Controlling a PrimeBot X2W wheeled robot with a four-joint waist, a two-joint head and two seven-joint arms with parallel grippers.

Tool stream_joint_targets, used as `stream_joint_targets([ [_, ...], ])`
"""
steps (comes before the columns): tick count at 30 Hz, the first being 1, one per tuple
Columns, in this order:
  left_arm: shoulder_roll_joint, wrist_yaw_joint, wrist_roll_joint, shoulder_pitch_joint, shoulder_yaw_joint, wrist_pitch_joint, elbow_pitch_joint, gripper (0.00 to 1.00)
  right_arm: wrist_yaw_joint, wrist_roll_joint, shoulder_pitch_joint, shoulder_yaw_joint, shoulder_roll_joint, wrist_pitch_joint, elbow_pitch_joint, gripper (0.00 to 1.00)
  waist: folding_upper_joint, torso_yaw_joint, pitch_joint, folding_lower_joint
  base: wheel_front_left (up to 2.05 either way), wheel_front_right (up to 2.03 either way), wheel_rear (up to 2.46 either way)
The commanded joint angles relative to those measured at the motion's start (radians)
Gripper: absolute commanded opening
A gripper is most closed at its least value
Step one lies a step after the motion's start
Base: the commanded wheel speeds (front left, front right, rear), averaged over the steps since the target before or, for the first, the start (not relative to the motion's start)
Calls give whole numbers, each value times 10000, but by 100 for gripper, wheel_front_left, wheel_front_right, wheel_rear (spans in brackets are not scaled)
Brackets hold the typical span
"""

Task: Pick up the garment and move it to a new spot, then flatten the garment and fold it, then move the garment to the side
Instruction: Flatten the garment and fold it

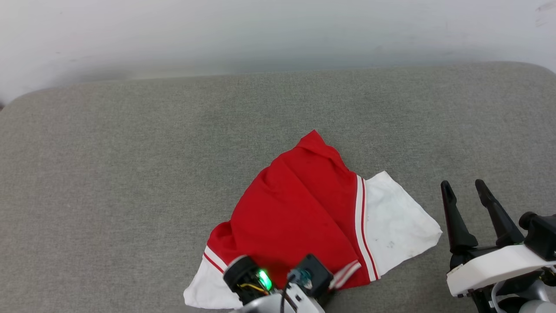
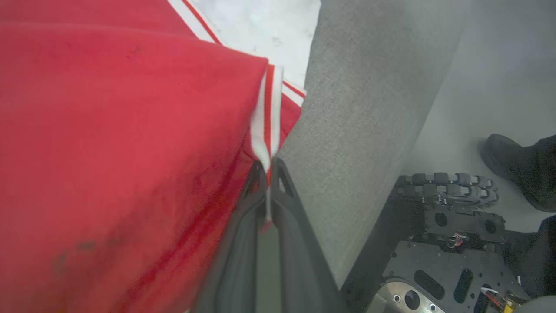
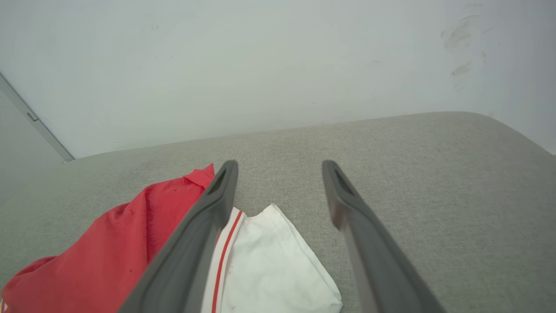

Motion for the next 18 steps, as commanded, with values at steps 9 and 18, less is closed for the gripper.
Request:
stream_joint_targets([
  [9, -351, -262, -519, -283, -533, -1187, 665, 100, -3, 0, 34, -53, 11, 17, -26, 100, 0, 57, -32, 0, 0, 0, 0],
  [18, -231, 376, -312, -62, 246, -3079, -210, 100, -3, -73, 233, -58, 11, 139, -18, 100, 0, 172, -604, 0, 0, 0, 0],
])
